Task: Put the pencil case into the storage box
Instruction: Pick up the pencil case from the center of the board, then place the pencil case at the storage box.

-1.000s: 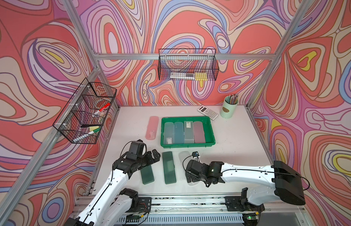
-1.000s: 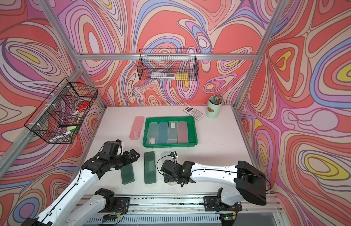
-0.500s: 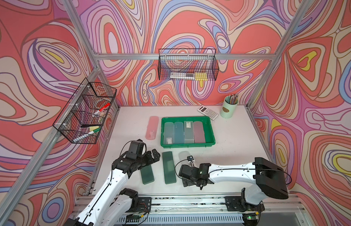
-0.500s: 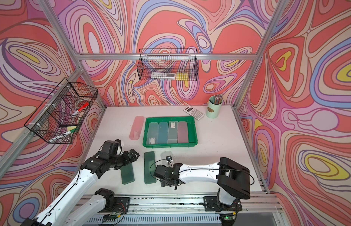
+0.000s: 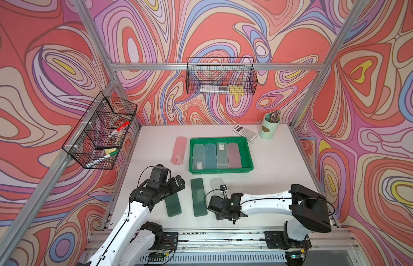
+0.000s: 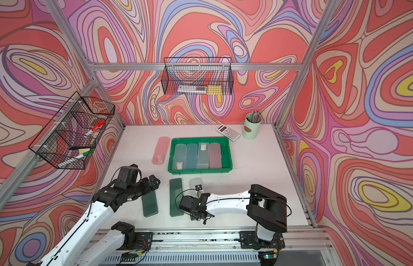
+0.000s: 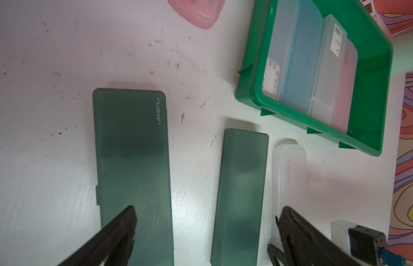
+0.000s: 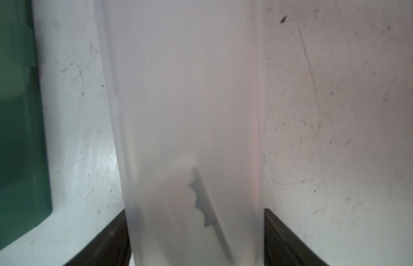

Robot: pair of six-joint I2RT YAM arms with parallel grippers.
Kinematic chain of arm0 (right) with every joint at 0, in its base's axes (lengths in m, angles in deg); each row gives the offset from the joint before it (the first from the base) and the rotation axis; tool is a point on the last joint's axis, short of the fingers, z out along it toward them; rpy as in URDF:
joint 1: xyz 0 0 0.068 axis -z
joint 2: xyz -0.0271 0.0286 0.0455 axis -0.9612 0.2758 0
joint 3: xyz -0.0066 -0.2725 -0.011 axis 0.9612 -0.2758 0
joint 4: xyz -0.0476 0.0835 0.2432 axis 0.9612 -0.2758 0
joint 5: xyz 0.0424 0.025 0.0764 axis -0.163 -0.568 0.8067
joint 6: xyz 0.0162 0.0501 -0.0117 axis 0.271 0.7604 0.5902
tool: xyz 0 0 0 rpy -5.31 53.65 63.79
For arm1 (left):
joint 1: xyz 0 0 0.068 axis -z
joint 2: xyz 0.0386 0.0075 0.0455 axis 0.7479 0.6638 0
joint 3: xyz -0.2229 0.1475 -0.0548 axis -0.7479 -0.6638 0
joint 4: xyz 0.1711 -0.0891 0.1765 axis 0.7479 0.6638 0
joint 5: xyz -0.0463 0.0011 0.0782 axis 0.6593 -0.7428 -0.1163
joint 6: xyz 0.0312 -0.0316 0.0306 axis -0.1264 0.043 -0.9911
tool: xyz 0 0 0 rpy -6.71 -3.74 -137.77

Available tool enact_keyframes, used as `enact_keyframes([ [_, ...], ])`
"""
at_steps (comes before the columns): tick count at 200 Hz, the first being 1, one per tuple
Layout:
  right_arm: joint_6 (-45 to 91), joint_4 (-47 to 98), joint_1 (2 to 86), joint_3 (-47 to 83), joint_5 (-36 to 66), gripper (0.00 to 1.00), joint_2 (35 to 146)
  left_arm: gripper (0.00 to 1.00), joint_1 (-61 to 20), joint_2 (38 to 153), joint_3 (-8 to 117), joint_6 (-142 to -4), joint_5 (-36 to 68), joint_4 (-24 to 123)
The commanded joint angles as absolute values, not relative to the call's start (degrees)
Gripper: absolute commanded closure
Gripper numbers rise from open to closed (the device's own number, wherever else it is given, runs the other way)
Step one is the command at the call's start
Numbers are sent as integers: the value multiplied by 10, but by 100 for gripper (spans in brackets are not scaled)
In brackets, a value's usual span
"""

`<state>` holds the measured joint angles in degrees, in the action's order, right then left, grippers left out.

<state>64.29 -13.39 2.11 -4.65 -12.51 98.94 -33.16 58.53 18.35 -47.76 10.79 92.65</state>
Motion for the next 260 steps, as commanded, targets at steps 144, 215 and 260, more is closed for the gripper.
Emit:
enact_keyframes([
  [144, 616, -197, -29, -48, -188, 41, 867, 1, -330, 412, 268, -539, 256, 880],
  [215, 595, -229, -33, -46, -216, 42, 784, 1, -330, 438, 268, -518, 273, 817],
  [260, 597, -246, -31, -16, -254, 43, 779, 1, -330, 476, 264, -498, 297, 740],
])
